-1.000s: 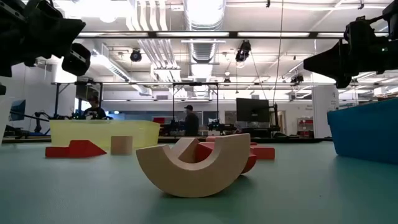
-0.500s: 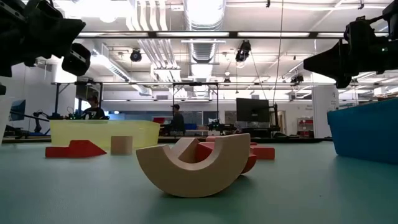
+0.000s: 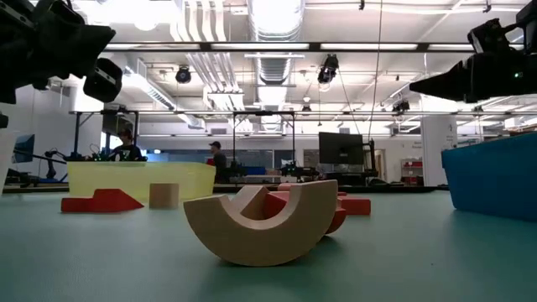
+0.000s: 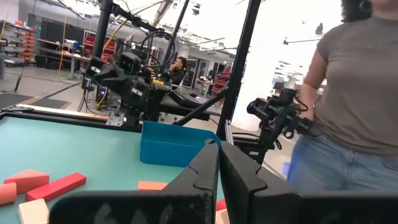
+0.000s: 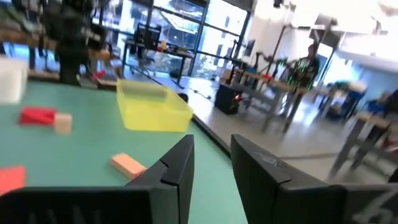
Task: Sort & place blocks by color
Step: Put the light brown block into the yellow bin
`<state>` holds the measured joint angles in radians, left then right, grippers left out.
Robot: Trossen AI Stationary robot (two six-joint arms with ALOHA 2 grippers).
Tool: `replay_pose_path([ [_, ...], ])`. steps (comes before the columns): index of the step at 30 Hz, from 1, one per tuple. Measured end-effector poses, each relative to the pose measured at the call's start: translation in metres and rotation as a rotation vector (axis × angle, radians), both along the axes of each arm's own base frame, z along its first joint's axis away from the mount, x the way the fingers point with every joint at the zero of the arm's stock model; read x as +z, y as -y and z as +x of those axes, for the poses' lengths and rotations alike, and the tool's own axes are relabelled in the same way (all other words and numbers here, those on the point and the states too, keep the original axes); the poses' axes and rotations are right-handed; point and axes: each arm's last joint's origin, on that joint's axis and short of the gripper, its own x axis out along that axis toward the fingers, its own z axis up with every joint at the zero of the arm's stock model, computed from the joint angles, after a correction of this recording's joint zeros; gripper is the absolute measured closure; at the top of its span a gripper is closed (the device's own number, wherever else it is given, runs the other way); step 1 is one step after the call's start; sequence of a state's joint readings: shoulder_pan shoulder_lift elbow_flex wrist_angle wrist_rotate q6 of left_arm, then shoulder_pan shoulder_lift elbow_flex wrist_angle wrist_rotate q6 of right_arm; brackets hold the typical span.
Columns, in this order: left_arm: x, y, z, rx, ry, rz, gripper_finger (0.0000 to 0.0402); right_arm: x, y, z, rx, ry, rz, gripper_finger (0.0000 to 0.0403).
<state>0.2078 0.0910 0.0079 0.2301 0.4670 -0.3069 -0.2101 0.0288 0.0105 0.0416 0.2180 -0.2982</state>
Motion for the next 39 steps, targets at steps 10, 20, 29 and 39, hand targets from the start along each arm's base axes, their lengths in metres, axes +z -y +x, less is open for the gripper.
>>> replay_pose_path([
  [10,0.0,0.0,0.0,0.0,0.0,0.0,0.0402,0.0,0.0,0.0,0.001,0.011,0.023,0.0307],
  [20,0.0,0.0,0.0,0.0,0.0,0.0,0.0402,0.008,0.0,0.0,0.054,0.384,0.663,0.0307],
  [29,0.003,-0.003,0.0,0.099,0.03,-0.002,0.0402,0.019,0.001,-0.003,0.085,0.637,0.917,0.0307],
  [39,0.034,-0.002,-0.011,0.064,0.327,-0.25,0.0402,0.03,0.0,-0.006,0.149,0.752,0.908,0.0307],
])
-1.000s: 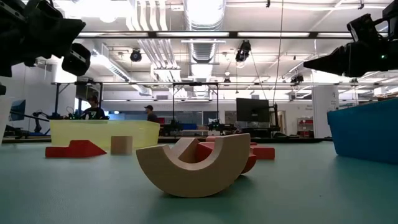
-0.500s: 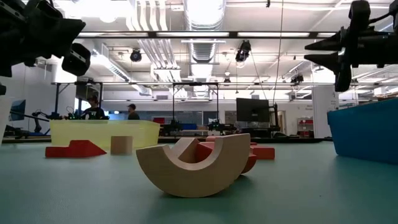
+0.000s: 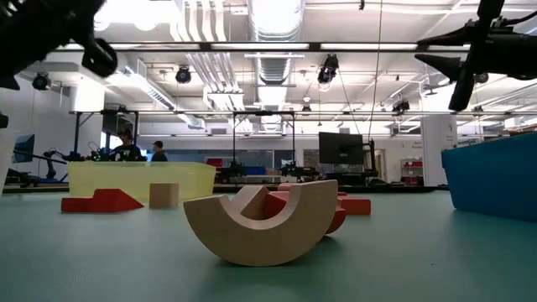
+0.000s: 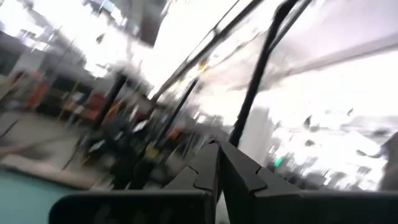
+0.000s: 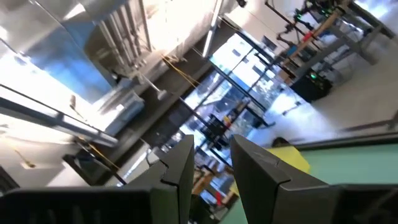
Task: Sort & place blocks by color
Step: Put the light brown block into the yellow bin
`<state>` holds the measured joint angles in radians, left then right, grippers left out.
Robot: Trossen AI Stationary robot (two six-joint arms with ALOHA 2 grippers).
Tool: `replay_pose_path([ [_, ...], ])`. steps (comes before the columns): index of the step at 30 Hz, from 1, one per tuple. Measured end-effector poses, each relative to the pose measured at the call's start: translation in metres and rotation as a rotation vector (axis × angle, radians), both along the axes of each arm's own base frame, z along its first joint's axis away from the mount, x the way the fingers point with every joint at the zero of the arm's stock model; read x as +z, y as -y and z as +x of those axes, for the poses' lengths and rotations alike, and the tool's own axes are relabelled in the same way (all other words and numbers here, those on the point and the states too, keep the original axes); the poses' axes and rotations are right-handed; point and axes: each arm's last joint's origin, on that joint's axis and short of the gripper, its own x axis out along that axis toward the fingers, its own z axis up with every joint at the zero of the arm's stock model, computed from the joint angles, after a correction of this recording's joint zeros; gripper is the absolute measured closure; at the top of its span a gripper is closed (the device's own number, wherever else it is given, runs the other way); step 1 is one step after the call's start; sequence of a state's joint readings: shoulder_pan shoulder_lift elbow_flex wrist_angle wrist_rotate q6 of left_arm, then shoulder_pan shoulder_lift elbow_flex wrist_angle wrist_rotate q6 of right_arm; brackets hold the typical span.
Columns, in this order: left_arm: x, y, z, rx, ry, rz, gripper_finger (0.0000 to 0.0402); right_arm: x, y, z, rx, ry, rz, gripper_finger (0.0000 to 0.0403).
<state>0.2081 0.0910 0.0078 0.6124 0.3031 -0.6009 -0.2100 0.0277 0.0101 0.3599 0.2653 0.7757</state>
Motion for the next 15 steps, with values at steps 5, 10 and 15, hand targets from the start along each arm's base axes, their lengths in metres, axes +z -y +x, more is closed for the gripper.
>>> replay_pose_path([
  [5,0.017,0.003,-0.012,0.007,0.214,0.055,0.0402,0.004,0.0,-0.002,0.0,0.046,-0.011,0.0307],
  [10,0.023,0.004,-0.019,0.009,0.314,0.075,0.0402,0.004,0.0,-0.002,0.0,0.047,-0.011,0.0307],
  [15,0.025,0.004,-0.02,0.009,0.332,0.078,0.0402,0.004,0.0,-0.002,-0.027,0.027,-0.03,0.0307],
])
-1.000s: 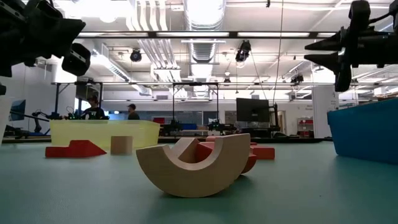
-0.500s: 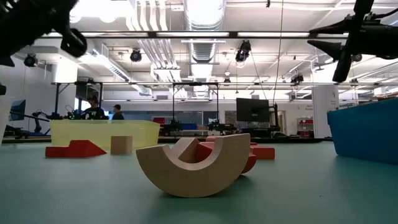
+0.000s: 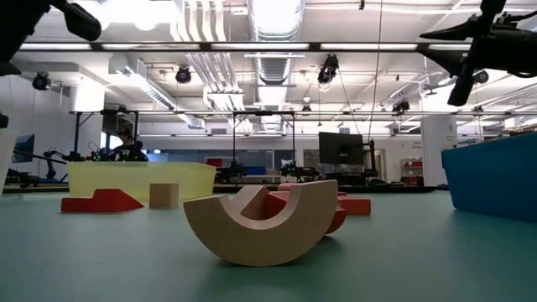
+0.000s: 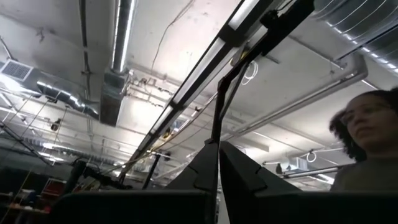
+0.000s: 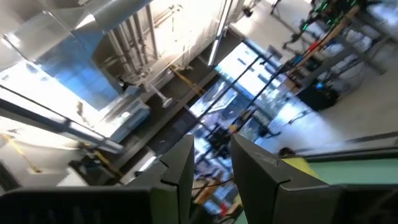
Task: Sort & place blocks by color
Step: Put the light brown block into the yellow bin
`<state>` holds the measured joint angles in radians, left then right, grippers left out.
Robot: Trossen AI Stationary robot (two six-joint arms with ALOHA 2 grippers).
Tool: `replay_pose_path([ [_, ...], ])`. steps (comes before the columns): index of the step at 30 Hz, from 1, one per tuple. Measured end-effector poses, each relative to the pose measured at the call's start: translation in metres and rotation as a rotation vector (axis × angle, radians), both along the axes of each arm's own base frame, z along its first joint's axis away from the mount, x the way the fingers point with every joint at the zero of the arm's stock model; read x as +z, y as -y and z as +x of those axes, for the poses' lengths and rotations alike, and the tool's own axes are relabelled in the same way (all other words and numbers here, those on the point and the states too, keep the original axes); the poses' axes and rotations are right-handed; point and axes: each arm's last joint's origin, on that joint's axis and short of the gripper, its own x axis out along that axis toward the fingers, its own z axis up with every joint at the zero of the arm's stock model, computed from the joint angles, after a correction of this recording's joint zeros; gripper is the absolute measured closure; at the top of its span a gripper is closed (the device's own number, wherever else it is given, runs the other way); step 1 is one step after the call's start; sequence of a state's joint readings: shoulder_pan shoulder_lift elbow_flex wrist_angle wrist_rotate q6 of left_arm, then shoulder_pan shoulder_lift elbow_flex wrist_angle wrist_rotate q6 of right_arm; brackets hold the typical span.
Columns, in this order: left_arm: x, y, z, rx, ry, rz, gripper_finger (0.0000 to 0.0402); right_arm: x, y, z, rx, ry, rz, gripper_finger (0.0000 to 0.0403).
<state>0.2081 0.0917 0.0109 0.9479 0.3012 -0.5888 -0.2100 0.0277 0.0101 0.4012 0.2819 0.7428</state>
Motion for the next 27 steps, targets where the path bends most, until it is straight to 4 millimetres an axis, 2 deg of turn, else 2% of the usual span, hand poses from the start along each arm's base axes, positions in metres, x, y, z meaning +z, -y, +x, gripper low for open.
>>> replay_pose_path([
  [3,0.002,0.0,-0.002,0.012,0.029,-0.008,0.0402,0.001,0.0,0.0,-0.01,0.007,-0.005,0.0307],
  [8,0.008,-0.002,-0.009,0.096,0.142,-0.081,0.0402,0.006,0.0,-0.002,0.031,0.066,0.083,0.0307],
  [12,0.015,-0.003,-0.014,0.132,0.196,-0.115,0.0402,0.021,-0.001,-0.006,0.017,0.091,0.04,0.0307],
  [19,0.042,-0.003,-0.016,0.183,0.232,-0.092,0.0402,0.056,-0.002,-0.013,-0.058,0.074,-0.108,0.0307],
  [24,0.063,-0.007,-0.005,0.224,0.205,-0.153,0.0402,0.073,-0.001,-0.012,-0.098,0.049,-0.136,0.0307],
  [27,0.075,-0.009,0.004,0.157,0.178,-0.213,0.0402,0.081,-0.001,-0.009,-0.097,0.039,-0.136,0.0307],
])
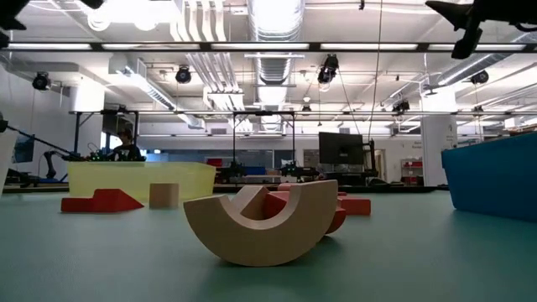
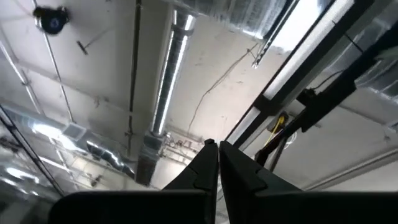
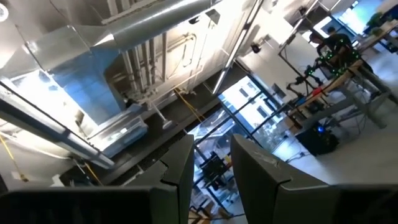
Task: Sort & place blocks by color
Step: Put the light brown block into the yellow bin
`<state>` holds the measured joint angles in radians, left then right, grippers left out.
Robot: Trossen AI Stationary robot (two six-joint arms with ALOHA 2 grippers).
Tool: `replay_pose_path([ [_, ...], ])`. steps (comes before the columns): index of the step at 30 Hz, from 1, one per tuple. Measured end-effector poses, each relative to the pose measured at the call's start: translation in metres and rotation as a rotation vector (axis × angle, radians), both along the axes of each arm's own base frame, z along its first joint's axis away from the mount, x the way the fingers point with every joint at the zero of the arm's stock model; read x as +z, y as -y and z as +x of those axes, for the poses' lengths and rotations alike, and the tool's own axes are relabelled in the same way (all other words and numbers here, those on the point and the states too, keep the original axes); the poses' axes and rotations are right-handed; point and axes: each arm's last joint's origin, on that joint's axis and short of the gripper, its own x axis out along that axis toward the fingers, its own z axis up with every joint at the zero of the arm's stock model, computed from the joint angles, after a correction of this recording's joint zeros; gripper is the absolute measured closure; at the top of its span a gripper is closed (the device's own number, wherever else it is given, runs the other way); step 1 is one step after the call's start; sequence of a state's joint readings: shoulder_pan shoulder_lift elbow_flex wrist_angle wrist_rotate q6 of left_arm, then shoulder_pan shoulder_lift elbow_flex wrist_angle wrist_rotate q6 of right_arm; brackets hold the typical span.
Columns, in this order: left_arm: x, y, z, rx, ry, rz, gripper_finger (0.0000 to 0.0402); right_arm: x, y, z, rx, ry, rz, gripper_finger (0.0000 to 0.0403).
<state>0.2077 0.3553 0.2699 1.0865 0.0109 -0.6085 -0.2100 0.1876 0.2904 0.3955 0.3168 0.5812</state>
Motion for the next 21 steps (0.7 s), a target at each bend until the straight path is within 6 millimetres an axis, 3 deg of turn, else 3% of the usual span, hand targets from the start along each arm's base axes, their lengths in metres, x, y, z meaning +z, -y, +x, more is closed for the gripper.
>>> replay_pose_path([
  [4,0.011,-0.005,0.024,-0.141,-0.164,-0.148,0.0402,0.009,0.001,0.004,-0.002,-0.017,-0.003,0.0307],
  [9,0.014,-0.011,0.054,-0.243,-0.557,-0.412,0.0402,0.016,0.002,0.009,-0.006,-0.065,0.0,0.0307],
  [16,0.015,-0.005,0.07,-0.515,-1.165,-0.841,0.0402,0.021,0.002,0.012,-0.004,-0.133,0.017,0.0307],
  [21,0.025,0.003,0.078,-0.563,-1.43,-1.033,0.0402,0.021,0.002,0.011,-0.003,-0.137,0.021,0.0307],
])
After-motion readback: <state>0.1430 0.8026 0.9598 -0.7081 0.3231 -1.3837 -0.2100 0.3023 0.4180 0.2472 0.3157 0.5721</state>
